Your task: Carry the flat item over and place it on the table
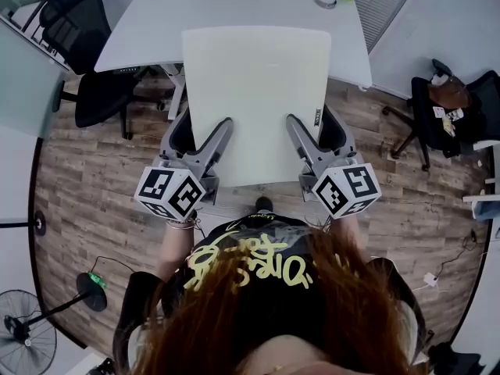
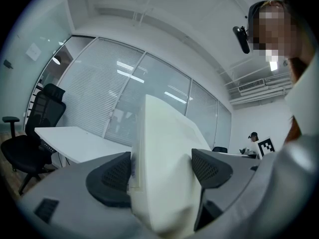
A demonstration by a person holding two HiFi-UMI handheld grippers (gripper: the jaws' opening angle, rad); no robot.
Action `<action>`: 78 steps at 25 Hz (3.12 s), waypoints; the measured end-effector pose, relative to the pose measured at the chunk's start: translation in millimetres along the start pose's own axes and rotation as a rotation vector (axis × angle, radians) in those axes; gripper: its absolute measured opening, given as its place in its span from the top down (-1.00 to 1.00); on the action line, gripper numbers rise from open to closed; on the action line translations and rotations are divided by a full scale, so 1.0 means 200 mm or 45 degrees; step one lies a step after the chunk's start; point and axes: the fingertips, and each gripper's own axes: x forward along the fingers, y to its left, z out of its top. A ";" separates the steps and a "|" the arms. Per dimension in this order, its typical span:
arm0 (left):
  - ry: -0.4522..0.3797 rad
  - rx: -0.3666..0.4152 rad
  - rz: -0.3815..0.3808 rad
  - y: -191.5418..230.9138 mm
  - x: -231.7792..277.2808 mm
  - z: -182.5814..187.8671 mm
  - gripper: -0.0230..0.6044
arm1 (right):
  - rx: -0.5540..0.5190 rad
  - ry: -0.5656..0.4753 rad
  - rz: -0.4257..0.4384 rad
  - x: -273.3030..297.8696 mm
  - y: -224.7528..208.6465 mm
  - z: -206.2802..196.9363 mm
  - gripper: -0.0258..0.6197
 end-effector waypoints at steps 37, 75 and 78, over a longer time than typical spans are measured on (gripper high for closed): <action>-0.005 0.019 -0.028 -0.03 0.32 0.00 -0.29 | -0.011 -0.018 -0.003 0.11 -0.27 0.07 -0.03; -0.036 0.044 -0.020 0.28 0.66 0.07 -0.29 | -0.022 -0.033 0.007 0.56 -0.44 0.07 -0.03; -0.028 0.040 -0.026 0.35 0.75 0.07 -0.30 | -0.018 -0.026 0.001 0.66 -0.48 0.07 -0.03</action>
